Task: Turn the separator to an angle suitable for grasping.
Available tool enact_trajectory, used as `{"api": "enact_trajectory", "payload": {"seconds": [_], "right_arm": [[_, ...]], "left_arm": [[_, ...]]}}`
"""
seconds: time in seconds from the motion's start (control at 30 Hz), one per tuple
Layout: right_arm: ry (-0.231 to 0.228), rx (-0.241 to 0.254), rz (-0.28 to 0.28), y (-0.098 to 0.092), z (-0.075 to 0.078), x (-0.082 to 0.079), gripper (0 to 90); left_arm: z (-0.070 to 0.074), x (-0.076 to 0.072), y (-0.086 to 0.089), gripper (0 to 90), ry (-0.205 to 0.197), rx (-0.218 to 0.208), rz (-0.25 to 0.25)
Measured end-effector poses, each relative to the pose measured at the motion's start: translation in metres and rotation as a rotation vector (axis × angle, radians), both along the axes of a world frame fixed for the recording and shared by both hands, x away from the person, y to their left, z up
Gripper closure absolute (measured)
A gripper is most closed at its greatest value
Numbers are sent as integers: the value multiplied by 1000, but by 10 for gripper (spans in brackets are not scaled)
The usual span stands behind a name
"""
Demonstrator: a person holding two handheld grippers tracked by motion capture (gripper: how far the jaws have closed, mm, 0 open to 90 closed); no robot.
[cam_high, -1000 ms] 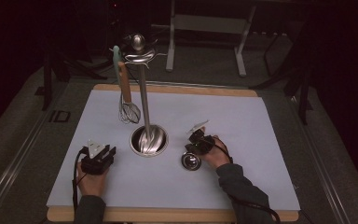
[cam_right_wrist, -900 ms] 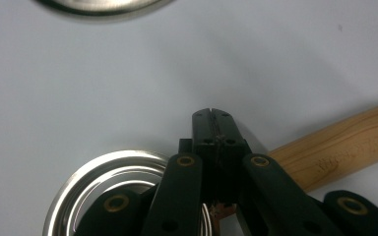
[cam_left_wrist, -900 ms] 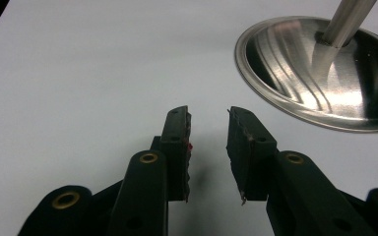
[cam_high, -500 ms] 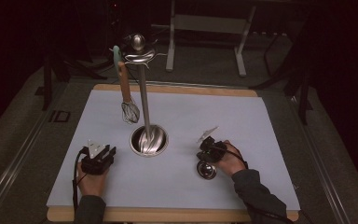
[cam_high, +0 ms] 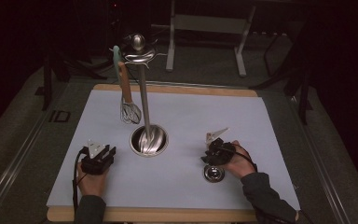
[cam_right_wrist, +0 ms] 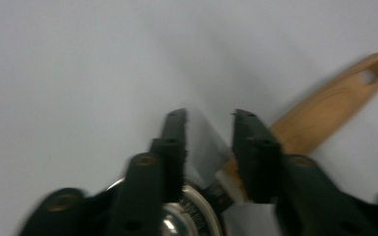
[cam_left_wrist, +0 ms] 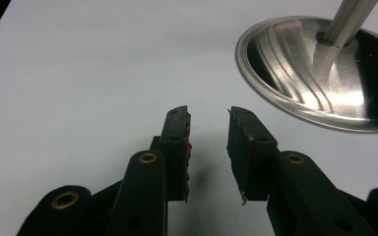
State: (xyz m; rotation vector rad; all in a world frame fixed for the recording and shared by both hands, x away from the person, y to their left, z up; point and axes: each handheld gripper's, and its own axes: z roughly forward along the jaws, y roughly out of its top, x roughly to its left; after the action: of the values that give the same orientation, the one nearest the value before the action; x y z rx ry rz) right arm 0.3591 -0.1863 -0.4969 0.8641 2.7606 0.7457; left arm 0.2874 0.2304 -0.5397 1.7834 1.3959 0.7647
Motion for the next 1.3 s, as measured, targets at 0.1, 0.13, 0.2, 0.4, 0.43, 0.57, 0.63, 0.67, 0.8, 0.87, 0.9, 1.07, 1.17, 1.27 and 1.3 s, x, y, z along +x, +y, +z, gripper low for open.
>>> {"api": "enact_trajectory", "payload": {"seconds": [0.1, 0.13, 0.2, 0.4, 0.43, 0.57, 0.63, 0.67, 0.8, 0.87, 0.9, 1.07, 1.17, 1.27, 1.3], "right_arm": [[-36, 27, -46, -5, 6, 3, 539], [-39, 35, -73, -7, 7, 4, 528], [-40, 36, -128, -12, 8, 7, 514], [-12, 17, -223, -19, 0, 8, 482], [-2, 11, -238, -18, -3, 8, 485], [37, 20, -288, -16, -9, 12, 503], [45, 15, -297, -14, -10, 13, 501], [46, 17, -292, -13, -10, 14, 518], [65, 18, -260, -10, -7, 14, 564], [73, 17, -242, -7, -7, 14, 582], [73, 17, -242, -7, -7, 14, 582], [110, 17, -222, -2, -9, 15, 564], [111, 7, -202, 0, -10, 15, 597], [106, -8, -168, 7, -10, 14, 637], [98, -18, -156, 10, -10, 14, 641]], "left_arm": [[0, 0, 0, 694, 0, -1, -1], [0, 0, 0, 693, 1, 0, -1], [0, 0, 0, 692, 2, -1, -1], [0, 0, 0, 689, 2, 4, -2], [0, 0, 0, 689, 3, 5, -3], [0, 0, 0, 688, 3, 5, -3], [0, 0, 0, 688, 2, 4, -2], [0, 0, 0, 688, 2, 4, -3], [0, 0, 0, 688, 1, 3, -1], [0, 0, 0, 688, 2, 2, -1], [0, 0, 0, 688, 2, 2, -1], [0, 0, 0, 687, 2, 2, -1], [0, 0, 0, 687, 1, 4, 0], [0, 0, 0, 687, 1, 4, -1], [0, 0, 0, 685, 1, 4, -1]]}}
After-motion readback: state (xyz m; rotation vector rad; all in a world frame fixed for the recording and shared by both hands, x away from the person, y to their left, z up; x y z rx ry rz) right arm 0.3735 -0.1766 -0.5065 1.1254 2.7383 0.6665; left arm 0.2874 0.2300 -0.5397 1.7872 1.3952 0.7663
